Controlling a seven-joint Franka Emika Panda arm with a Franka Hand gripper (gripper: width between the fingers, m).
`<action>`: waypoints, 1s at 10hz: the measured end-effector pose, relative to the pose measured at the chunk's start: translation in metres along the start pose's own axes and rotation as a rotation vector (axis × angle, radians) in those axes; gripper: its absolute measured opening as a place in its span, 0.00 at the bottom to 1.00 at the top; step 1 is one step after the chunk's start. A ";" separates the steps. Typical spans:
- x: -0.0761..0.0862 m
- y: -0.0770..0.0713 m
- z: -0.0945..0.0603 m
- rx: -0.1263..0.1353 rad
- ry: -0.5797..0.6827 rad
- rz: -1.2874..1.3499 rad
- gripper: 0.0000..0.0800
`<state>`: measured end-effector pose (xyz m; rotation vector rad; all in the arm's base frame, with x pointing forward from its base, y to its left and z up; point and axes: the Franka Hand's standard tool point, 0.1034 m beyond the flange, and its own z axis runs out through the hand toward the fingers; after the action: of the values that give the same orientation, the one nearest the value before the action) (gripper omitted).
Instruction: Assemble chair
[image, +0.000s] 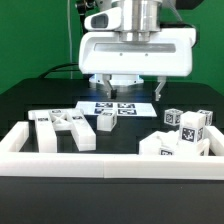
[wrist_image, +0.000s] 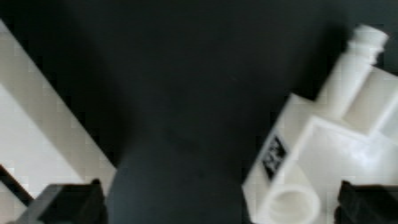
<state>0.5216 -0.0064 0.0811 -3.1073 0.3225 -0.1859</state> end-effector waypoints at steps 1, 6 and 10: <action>-0.004 0.005 0.002 -0.003 -0.003 -0.016 0.81; -0.025 0.025 0.008 -0.014 -0.037 -0.049 0.81; -0.028 0.045 0.016 -0.022 -0.067 -0.053 0.81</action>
Offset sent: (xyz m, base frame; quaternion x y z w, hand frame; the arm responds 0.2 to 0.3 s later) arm -0.0300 0.0000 0.0000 0.0000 0.0000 0.0000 1.0000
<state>0.4873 -0.0447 0.0608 -3.1371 0.2433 -0.0792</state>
